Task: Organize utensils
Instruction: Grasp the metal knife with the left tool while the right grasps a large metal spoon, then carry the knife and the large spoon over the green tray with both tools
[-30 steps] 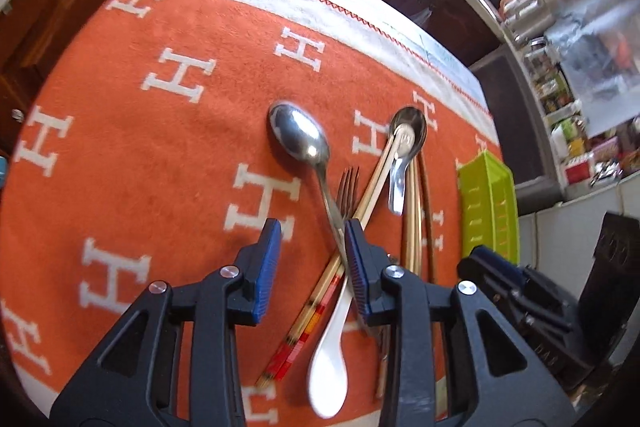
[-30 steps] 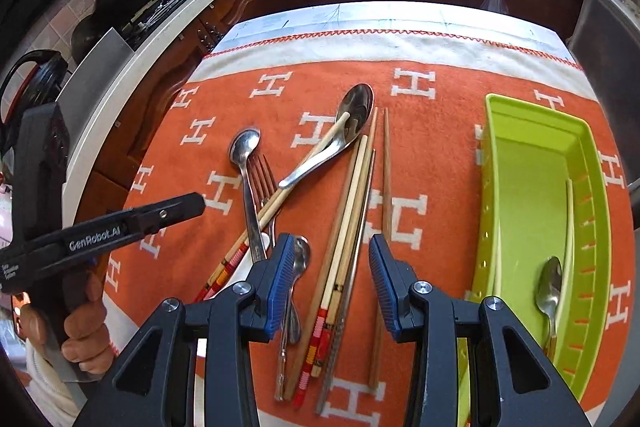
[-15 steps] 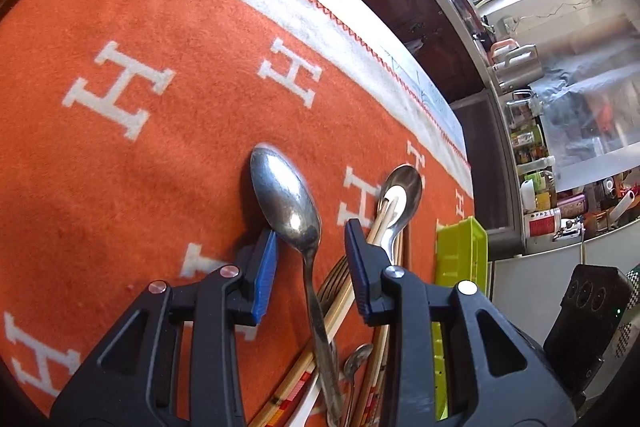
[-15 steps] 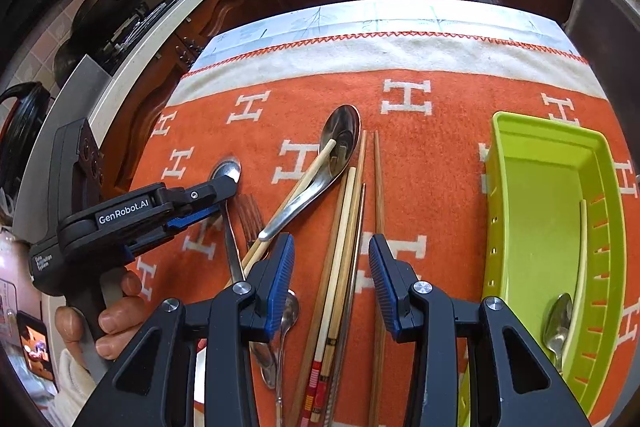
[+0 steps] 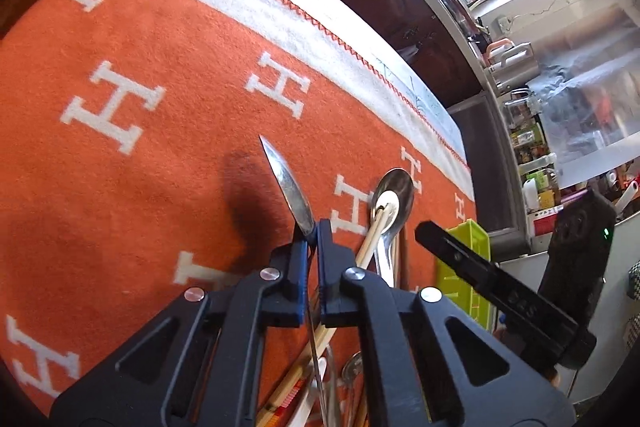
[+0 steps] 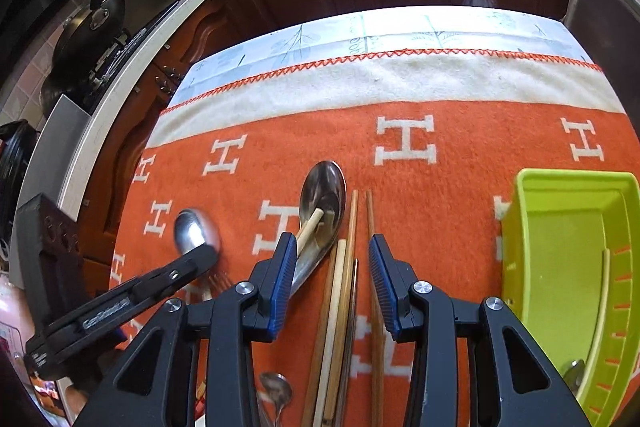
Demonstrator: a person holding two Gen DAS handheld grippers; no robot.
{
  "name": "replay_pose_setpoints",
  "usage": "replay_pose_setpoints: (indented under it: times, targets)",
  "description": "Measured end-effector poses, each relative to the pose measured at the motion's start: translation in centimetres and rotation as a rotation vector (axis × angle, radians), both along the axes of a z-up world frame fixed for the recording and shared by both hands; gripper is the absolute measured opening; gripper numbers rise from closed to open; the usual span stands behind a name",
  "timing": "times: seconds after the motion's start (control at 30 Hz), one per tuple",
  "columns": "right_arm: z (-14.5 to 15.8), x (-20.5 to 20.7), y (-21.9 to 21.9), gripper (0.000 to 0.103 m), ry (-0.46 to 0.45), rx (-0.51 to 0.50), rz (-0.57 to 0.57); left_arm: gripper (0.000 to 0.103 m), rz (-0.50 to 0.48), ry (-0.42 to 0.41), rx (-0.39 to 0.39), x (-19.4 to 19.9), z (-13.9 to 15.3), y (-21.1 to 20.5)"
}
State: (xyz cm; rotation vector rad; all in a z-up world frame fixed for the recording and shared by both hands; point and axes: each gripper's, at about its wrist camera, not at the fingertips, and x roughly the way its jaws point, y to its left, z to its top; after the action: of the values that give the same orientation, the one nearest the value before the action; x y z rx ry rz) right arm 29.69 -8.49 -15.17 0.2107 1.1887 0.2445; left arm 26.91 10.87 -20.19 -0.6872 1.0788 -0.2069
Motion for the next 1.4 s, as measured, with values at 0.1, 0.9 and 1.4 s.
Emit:
replay_pose_setpoints:
  times: [0.1, 0.9, 1.4]
  targets:
    - [-0.8, 1.1, 0.1, 0.034, -0.002, -0.003, -0.008, 0.001, -0.009, -0.017, -0.018, -0.6, 1.3, 0.7]
    - [4.3, -2.8, -1.1, 0.002, -0.223, -0.013, -0.013, 0.002, -0.110, -0.063, -0.002, -9.2, 7.9, 0.8]
    - [14.9, -14.3, -11.5, 0.002, -0.380, 0.000, -0.088, 0.002, -0.223, -0.125, 0.051, -14.8, 15.2, -5.9]
